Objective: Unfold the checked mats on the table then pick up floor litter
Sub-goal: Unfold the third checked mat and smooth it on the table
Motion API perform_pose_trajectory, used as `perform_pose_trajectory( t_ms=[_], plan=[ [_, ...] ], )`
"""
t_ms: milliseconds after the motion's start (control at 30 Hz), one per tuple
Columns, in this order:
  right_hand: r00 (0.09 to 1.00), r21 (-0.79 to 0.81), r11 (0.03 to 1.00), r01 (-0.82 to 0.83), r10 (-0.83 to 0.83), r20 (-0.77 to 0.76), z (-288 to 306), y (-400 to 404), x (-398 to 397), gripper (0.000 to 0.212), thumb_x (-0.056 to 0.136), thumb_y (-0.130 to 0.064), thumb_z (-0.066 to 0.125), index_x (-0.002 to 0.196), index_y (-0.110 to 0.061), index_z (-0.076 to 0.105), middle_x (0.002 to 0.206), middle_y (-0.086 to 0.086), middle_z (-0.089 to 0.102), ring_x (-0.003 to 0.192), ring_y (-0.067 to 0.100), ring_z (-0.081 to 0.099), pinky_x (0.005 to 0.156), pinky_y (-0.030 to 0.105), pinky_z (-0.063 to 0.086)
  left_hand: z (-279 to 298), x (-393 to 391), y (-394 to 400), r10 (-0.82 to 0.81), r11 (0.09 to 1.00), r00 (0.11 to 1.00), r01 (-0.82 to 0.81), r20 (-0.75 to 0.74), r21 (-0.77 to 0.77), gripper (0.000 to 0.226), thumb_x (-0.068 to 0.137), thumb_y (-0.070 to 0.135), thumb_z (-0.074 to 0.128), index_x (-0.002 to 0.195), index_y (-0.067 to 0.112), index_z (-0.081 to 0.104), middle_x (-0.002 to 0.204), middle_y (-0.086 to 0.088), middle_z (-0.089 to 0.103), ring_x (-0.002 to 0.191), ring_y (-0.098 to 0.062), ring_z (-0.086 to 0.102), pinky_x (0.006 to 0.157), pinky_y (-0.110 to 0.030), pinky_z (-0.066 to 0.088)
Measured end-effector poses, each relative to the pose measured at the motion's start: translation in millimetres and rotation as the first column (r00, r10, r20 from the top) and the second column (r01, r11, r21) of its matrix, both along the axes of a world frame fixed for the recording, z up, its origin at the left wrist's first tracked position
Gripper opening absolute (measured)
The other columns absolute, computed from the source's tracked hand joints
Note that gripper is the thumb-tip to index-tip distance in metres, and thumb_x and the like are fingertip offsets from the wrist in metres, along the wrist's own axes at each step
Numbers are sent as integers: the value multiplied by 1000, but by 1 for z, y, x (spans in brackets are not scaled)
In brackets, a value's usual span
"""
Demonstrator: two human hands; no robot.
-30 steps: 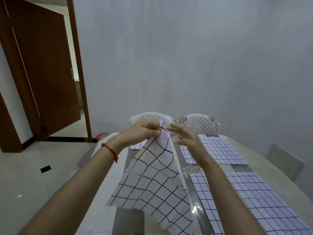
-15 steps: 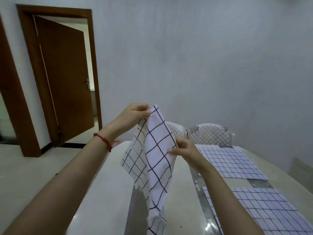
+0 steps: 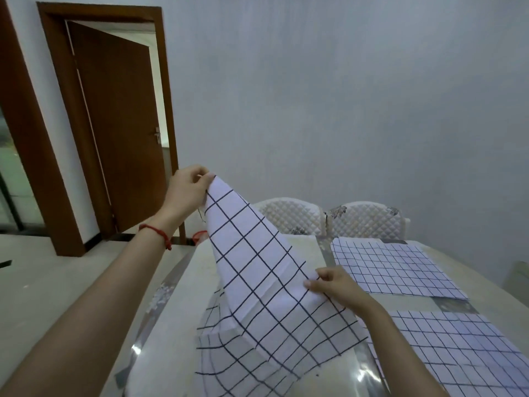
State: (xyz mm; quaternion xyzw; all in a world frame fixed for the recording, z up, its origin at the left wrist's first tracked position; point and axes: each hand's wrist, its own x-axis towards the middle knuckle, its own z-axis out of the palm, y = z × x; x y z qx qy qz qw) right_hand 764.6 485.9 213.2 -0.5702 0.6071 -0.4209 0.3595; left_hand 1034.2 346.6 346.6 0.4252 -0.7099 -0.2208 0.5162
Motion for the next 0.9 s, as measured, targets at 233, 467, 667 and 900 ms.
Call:
perform_pose_trajectory(
  t_ms=[233,467,667,900],
  plan=[
    [973,1,992,128,-125,-195,18,-26,-33,44,76,-27,74,41,-22,47,39,-11,30,33,3,28,40,15,24,-87,23,-36,188,962,974,-208,126,174,20,92,24,50,84,10,63,83,-5,59,84,-25,54,75,-32,41],
    [911,156,977,148,-74,-406,-7,-71,-37,50,71,-35,77,41,-18,40,40,-9,28,33,8,31,37,18,26,-172,32,-52,230,899,958,-275,169,340,22,92,19,48,87,4,64,83,-18,62,85,-34,56,71,-30,37],
    [813,299,940,162,45,-581,-58,-115,-40,36,75,-42,73,60,-13,57,56,3,54,53,17,51,50,23,37,-243,35,-80,256,795,935,-348,245,496,26,90,10,47,68,2,56,74,-19,56,73,-25,49,65,-28,33],
    [760,313,898,309,-35,-649,-136,-150,-54,35,84,-37,64,110,-13,62,114,11,63,103,25,57,82,30,42,-328,29,-118,300,687,916,-400,264,606,28,90,10,44,64,5,52,74,-15,56,70,-27,49,61,-29,34]
  ],
)
